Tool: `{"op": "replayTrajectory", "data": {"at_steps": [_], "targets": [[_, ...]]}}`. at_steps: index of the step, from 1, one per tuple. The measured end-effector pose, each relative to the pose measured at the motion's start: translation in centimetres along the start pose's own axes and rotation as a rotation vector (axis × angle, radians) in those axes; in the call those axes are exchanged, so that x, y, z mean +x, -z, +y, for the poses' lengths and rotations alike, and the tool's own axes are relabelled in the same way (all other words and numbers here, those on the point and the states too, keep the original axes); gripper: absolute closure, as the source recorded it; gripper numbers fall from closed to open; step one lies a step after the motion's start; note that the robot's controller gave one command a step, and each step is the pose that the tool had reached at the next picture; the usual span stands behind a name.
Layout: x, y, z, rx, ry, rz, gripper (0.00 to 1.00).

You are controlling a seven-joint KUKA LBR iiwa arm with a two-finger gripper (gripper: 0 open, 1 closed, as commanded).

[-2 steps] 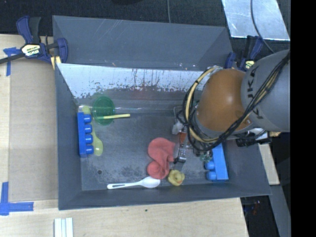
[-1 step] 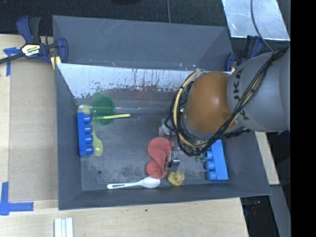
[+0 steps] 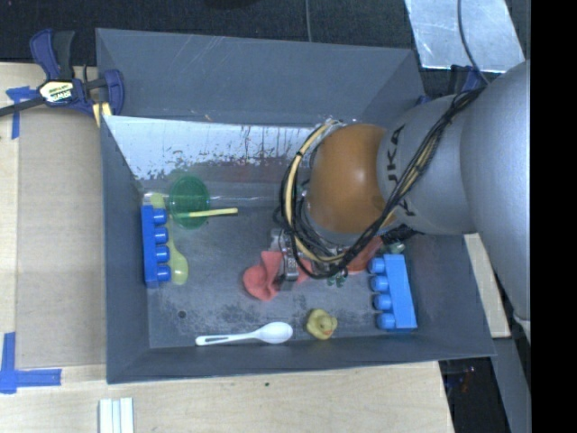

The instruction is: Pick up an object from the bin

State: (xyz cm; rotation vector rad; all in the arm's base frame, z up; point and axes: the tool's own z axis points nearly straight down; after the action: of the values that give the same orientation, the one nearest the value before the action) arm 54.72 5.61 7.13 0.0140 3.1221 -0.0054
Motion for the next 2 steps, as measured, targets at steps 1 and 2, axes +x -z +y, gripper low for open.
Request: {"op": "replayTrajectory", "data": {"at_steps": [1,2], "targets": [[0.0,0.0,0.0,0.000,0.000,0.000,1.00],[-1.8,7.6,-0.2,0.000,-0.003,0.002,1.00]]}}
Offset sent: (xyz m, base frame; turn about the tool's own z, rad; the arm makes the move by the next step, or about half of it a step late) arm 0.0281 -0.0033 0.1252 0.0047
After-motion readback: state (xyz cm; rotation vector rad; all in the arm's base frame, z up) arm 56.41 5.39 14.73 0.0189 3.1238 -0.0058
